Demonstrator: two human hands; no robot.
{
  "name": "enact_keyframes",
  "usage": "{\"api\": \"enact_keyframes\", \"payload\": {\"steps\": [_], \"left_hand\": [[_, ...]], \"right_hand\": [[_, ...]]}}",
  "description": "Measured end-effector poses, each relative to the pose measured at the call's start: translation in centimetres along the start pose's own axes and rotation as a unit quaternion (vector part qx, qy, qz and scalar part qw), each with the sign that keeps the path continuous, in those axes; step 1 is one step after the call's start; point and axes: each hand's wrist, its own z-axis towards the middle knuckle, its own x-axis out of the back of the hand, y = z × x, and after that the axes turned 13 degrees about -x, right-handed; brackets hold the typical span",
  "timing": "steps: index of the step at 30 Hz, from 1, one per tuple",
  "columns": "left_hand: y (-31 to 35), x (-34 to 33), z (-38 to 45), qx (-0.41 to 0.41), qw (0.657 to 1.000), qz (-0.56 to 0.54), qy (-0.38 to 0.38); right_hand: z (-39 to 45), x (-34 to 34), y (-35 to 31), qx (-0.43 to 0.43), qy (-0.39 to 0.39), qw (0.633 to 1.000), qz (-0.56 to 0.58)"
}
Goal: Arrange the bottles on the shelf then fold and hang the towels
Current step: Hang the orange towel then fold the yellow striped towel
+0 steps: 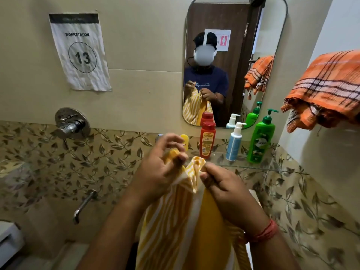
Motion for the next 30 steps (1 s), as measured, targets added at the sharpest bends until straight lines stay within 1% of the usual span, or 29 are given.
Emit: {"api": "enact_keyframes", "payload": {"steps": [2,3,5,7,9,12,16,17,18,20,22,23,27,30], "left_hand": [[0.0,-0.6,-0.2,0.013,0.99,-0.028,-0.138],[0.1,-0.8,-0.2,0.024,0.982,-0.033,-0.183],[0.2,-1.0,-0.2,0.039,0.973,-0.042,-0.223],[0.3,-1.0,-0.1,0.039,0.968,-0.055,-0.241],[0.5,-0.9,0.1,0.018,0.969,-0.033,-0.243],[0.4,-1.2,0.2,-0.009,0.975,0.0,-0.22],[0.5,-1.8,0.3,-0.024,0.986,-0.031,-0.164],[0.5,-1.8,0.4,-0.023,0.986,-0.038,-0.163],[0.5,-1.7,0.4,-0.016,0.983,-0.049,-0.178],[0.5,-1.5,0.4,0.009,0.969,-0.061,-0.241],[0.6,-1.3,0.4,0.027,0.956,-0.038,-0.29],[0.8,-1.3,0.5,0.026,0.954,-0.023,-0.296],[1.1,-1.6,0.6,0.015,0.961,0.008,-0.275],[1.3,-1.8,0.7,0.009,0.976,0.04,-0.214]], "right_hand": [[0.1,0.4,-0.6,0.012,-0.04,0.999,-0.018],[0.2,0.7,-0.6,0.011,-0.061,0.998,-0.011],[0.3,1.4,-0.4,0.011,-0.091,0.996,0.004],[0.3,1.9,0.0,0.016,-0.104,0.994,0.017],[0.1,2.3,0.3,0.022,-0.108,0.993,0.038],[0.1,2.7,0.8,0.023,-0.085,0.996,0.025],[-0.1,2.9,1.3,0.026,-0.087,0.995,0.038],[-0.2,3.0,1.4,0.023,-0.086,0.995,0.046],[-0.2,3.0,1.5,0.022,-0.084,0.995,0.053],[-0.2,3.1,1.8,0.025,-0.076,0.995,0.059],[-0.2,3.1,2.0,0.028,-0.068,0.996,0.058],[-0.1,3.0,2.1,0.028,-0.066,0.996,0.055],[-0.2,2.8,2.2,0.027,-0.07,0.996,0.042],[-0.3,2.9,2.2,0.035,-0.09,0.994,0.044]]}}
